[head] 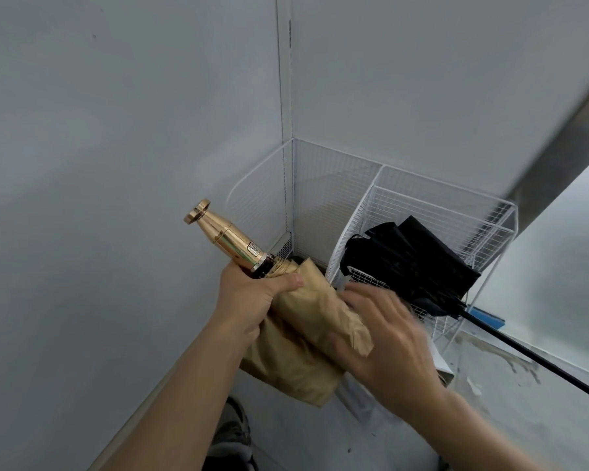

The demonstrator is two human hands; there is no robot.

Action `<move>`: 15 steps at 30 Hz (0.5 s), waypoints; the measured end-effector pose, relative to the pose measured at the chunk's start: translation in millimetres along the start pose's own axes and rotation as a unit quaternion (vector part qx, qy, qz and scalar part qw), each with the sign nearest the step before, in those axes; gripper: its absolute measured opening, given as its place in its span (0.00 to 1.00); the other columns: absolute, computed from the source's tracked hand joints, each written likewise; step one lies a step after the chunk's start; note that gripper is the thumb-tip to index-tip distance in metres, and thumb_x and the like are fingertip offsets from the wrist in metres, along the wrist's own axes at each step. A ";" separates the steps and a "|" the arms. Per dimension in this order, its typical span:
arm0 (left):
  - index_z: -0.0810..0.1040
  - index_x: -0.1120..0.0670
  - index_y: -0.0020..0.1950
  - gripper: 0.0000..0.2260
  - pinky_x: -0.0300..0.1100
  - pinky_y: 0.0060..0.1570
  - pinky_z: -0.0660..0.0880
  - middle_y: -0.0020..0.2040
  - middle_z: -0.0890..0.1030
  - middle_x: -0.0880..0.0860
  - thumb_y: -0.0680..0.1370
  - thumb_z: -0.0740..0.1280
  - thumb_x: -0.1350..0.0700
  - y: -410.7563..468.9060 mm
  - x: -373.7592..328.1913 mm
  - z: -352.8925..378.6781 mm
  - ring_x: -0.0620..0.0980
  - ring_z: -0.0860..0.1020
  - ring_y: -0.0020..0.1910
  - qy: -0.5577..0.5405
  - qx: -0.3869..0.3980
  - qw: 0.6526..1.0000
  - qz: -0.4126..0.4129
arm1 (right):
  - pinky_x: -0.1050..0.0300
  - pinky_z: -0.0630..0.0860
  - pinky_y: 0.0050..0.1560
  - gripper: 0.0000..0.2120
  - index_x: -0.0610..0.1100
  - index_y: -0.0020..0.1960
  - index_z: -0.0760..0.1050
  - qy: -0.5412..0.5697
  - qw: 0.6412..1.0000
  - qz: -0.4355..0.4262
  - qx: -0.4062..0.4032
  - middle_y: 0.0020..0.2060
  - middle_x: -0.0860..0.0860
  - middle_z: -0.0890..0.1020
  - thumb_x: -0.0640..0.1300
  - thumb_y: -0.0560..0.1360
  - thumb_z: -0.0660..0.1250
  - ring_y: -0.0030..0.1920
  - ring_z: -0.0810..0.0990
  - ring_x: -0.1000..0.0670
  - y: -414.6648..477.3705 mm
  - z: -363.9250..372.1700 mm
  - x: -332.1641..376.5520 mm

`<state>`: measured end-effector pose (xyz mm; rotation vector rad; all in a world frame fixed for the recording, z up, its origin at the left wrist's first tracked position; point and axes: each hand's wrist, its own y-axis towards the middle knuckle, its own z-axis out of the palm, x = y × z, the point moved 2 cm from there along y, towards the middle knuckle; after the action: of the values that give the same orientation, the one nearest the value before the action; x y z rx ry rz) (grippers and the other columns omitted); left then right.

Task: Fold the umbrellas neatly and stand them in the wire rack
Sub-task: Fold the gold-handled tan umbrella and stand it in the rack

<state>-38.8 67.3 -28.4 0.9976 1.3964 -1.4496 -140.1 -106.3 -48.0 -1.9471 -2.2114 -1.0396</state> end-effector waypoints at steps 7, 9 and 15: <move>0.78 0.66 0.57 0.30 0.54 0.52 0.80 0.52 0.83 0.65 0.56 0.80 0.63 -7.3 -1.4 -1.1 0.63 0.83 0.51 -0.063 0.113 0.990 -0.060 | 0.52 0.75 0.53 0.33 0.56 0.68 0.66 -0.016 0.952 0.161 0.260 0.55 0.56 0.80 0.59 0.65 0.70 0.55 0.79 0.49 3.0 7.6 -12.3; 0.79 0.64 0.58 0.24 0.50 0.49 0.79 0.51 0.83 0.62 0.63 0.77 0.61 -6.2 -4.6 -5.8 0.60 0.83 0.49 -0.049 0.167 0.982 -0.079 | 0.48 0.76 0.49 0.31 0.54 0.58 0.72 0.063 0.927 0.208 0.305 0.47 0.55 0.81 0.60 0.57 0.69 0.48 0.80 0.49 8.9 2.5 -18.1; 0.83 0.58 0.51 0.17 0.42 0.35 0.77 0.46 0.84 0.56 0.66 0.73 0.51 -3.5 -16.9 -12.3 0.52 0.79 0.37 -0.058 0.164 0.985 -0.022 | 0.45 0.81 0.45 0.20 0.37 0.52 0.81 0.420 0.768 0.316 0.366 0.46 0.37 0.84 0.38 0.60 0.73 0.45 0.84 0.40 9.1 -7.9 -16.0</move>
<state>-37.2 80.5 -11.9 1.0694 1.1231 -1.7796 -131.7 -124.0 -44.5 -1.2774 -1.0599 -0.5844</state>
